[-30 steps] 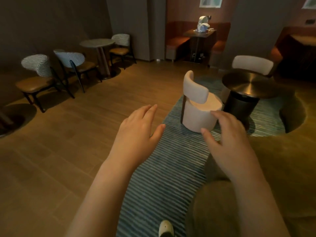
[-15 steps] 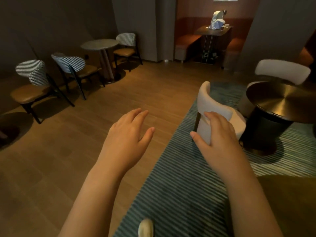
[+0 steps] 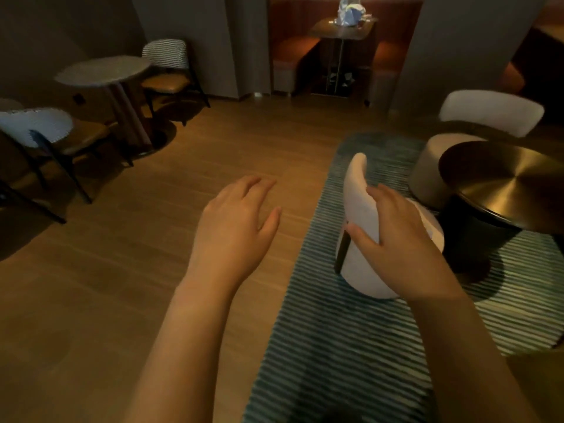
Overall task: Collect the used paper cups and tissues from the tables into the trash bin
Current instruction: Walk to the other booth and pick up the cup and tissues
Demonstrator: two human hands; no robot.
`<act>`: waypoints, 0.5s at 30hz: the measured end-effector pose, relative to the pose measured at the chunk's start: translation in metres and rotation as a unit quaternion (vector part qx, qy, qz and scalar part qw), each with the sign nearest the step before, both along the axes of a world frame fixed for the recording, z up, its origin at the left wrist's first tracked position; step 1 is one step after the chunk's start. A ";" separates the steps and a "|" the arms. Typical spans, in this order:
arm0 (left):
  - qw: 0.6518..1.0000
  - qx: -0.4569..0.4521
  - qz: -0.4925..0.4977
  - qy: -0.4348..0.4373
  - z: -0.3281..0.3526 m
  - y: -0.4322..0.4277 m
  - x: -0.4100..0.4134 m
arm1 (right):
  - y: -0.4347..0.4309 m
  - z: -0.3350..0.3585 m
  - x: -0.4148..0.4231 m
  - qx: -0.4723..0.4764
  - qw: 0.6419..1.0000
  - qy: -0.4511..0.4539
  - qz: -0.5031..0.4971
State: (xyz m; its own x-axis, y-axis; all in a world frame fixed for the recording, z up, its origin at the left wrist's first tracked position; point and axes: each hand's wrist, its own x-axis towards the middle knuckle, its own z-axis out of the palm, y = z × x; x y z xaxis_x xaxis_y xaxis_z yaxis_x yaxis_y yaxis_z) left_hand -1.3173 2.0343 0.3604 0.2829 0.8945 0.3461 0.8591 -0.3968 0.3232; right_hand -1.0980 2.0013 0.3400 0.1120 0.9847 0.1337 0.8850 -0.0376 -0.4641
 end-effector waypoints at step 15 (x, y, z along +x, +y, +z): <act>0.996 0.032 -0.056 0.060 -0.001 0.393 0.158 | 0.373 -0.009 0.142 -0.004 0.997 0.015 -0.072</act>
